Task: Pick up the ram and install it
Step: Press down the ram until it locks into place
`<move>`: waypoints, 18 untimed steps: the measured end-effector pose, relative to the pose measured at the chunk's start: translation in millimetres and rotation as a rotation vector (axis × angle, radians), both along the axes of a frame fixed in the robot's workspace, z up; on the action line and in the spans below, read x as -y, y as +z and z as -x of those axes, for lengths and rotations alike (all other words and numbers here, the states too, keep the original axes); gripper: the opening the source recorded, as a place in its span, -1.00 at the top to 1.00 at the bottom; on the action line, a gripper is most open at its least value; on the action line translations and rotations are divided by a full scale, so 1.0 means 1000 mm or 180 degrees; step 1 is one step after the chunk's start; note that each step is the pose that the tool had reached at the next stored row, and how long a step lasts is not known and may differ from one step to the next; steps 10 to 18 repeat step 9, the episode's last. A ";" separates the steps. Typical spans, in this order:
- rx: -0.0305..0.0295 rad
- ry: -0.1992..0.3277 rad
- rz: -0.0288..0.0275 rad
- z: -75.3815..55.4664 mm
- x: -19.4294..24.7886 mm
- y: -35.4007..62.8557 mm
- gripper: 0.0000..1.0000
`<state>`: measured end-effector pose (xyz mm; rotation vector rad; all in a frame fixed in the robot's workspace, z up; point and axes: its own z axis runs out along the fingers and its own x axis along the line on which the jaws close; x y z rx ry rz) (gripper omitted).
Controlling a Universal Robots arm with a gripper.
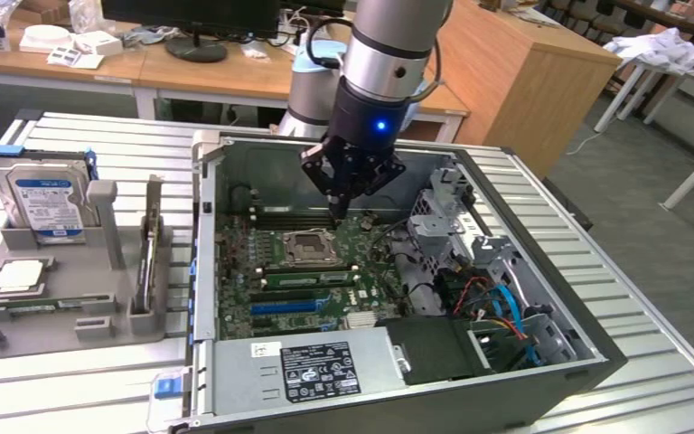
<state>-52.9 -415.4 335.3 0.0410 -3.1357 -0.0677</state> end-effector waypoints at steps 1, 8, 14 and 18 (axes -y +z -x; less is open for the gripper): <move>0.0000 0.0000 0.0000 0.001 0.0000 0.0000 0.79; 0.0000 0.0000 0.0000 0.002 0.0000 0.0000 0.79; 0.0000 0.0000 0.0000 0.002 0.0000 0.0000 0.79; 0.0000 0.0000 0.0000 0.002 0.0000 0.0000 0.79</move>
